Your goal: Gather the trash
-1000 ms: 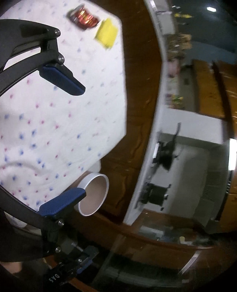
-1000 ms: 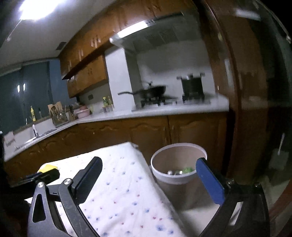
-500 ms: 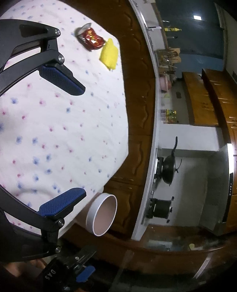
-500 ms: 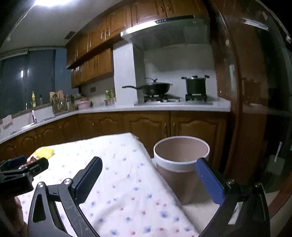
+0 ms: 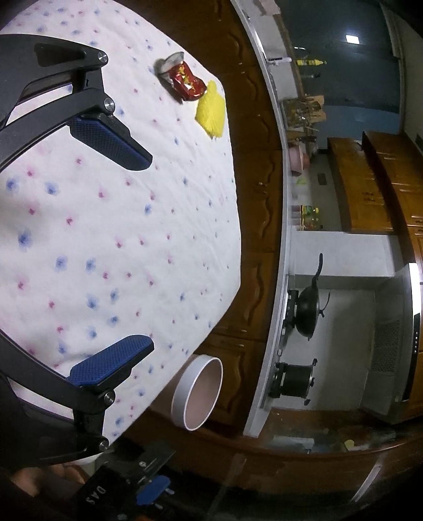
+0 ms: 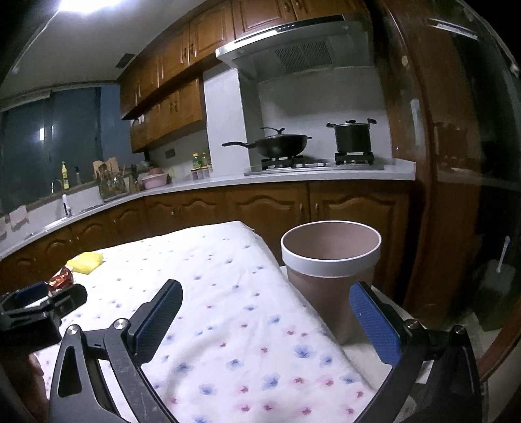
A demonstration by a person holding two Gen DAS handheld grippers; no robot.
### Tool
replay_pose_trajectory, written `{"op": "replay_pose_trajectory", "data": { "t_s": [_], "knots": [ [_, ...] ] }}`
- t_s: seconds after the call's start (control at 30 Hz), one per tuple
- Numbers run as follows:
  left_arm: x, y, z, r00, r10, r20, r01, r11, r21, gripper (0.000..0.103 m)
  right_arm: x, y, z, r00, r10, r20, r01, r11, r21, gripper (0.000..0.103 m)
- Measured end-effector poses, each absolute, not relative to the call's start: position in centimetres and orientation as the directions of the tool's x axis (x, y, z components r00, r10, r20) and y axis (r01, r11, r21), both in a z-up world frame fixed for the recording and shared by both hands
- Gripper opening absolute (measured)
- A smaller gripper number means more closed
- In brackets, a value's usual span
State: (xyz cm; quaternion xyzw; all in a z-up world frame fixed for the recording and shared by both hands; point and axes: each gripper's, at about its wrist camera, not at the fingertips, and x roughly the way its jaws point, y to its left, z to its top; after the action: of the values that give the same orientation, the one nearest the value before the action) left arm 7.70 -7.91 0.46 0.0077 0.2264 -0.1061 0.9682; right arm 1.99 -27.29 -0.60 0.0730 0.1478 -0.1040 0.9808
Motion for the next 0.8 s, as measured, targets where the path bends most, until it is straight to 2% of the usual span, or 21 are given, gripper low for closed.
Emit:
{"op": "replay_pose_trajectory", "data": {
  "t_s": [0.8],
  "knots": [
    [6.3,-7.0,-0.3,0.888,-0.148,-0.435,0.162,0.987,-0.005,0.103,2.1,-26.5,-1.8,0.941,-0.134,-0.311,0.178,0.977,0.118,0.103]
  ]
}}
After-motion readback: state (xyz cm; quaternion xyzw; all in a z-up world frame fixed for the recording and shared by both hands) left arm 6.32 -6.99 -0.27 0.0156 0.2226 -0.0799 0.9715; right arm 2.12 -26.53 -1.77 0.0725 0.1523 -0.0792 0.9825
